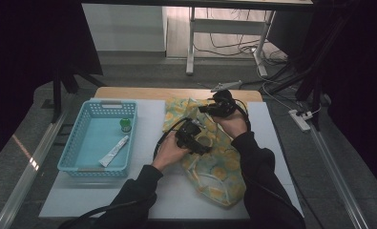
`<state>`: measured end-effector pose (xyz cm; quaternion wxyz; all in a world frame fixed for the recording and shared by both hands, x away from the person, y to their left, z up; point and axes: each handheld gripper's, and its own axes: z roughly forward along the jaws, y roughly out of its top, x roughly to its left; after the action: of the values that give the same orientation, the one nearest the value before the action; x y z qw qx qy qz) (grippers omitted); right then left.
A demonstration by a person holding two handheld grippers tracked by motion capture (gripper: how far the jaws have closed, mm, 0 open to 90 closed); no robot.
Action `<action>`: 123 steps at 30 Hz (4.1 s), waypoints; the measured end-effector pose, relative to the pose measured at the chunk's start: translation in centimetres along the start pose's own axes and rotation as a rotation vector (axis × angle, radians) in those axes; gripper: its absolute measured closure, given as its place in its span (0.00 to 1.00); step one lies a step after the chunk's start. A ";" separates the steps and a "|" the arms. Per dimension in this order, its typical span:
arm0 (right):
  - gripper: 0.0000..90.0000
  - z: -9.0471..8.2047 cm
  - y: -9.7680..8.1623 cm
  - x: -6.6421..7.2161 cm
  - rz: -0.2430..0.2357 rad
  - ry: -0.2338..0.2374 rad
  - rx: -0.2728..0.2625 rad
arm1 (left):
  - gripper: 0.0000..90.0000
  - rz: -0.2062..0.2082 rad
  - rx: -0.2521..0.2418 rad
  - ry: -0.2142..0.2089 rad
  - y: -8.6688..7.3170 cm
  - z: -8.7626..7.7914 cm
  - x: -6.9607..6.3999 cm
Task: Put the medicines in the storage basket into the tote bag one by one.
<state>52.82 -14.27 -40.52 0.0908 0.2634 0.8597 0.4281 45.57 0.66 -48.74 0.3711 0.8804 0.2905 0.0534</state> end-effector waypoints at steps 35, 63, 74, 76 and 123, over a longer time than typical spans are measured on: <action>1.00 -0.5 0.1 1.4 -0.033 0.049 -0.011 | 0.01 -0.033 -0.119 -0.016 -4.9 -12.3 0.2; 1.00 -0.7 -0.2 1.9 -0.043 0.058 -0.011 | 0.00 -0.246 -0.068 0.230 -14.4 -20.8 7.3; 1.00 -0.7 -0.2 1.9 -0.041 0.056 -0.011 | 0.00 -0.321 -0.009 0.303 -17.6 -20.6 10.2; 1.00 -0.7 -0.2 1.9 -0.041 0.057 -0.012 | 0.00 -0.333 0.018 0.304 -18.2 -20.3 10.8; 1.00 -0.7 -0.5 1.7 -0.032 0.057 -0.017 | 0.80 -0.427 0.311 0.255 -18.0 -17.1 11.9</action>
<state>50.96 -14.07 -40.35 0.0751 0.2367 0.8624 0.4411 41.65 27.81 -50.21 0.1950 0.8319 0.5181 0.0392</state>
